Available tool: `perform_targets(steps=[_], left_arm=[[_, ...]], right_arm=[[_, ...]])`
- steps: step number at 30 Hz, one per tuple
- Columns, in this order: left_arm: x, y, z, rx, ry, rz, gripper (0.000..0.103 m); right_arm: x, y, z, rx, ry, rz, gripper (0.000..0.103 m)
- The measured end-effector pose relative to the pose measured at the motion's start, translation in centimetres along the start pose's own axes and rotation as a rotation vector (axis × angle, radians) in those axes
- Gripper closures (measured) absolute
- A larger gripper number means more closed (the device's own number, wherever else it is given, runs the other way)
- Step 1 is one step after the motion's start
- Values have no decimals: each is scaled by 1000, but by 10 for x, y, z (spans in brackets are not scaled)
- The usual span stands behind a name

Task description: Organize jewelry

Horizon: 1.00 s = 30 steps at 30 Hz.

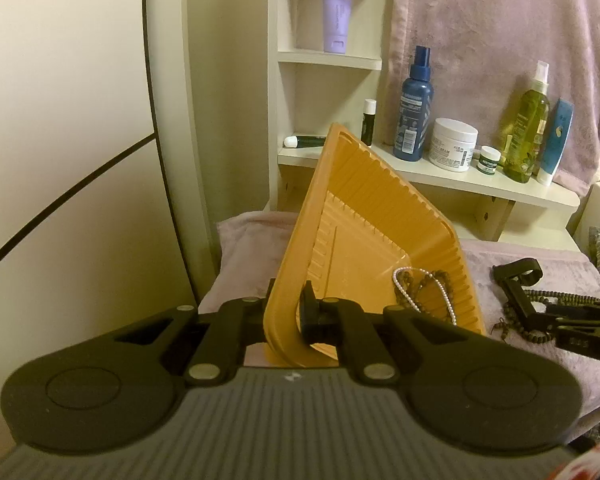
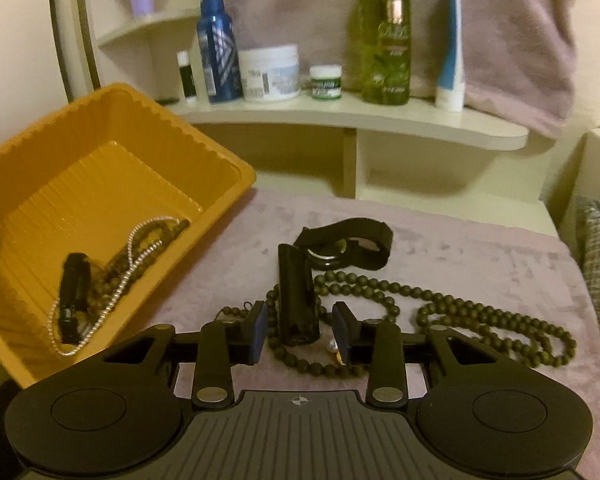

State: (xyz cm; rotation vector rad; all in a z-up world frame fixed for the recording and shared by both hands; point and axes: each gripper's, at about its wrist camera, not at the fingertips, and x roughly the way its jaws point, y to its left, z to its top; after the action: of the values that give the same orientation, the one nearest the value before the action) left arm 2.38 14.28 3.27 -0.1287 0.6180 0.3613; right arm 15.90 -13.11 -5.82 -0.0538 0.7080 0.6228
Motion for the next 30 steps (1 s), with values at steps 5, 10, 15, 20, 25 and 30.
perform_targets(steps=[5,10,15,20,25,30], left_arm=[[0,1,0,-2,0,-1,96],[0,1,0,-4,2,0,96],[0,1,-1,-4,1,-1,96],[0,1,-1,-5,1,0,96],[0,0,-1,-4,0,0,96],[-1,-1,-1,-4,0,-1,96]], right_arm=[[16,0,1,-14,30,-14,67],[20,1,0,-33,26,-23,76],[17,4,0,-40,28,-19,80],[4,8,-1,-51,-8,-27,80],[-11,11,6,-33,-44,-23,80],[-27,27,20,-12,-83,54,80]])
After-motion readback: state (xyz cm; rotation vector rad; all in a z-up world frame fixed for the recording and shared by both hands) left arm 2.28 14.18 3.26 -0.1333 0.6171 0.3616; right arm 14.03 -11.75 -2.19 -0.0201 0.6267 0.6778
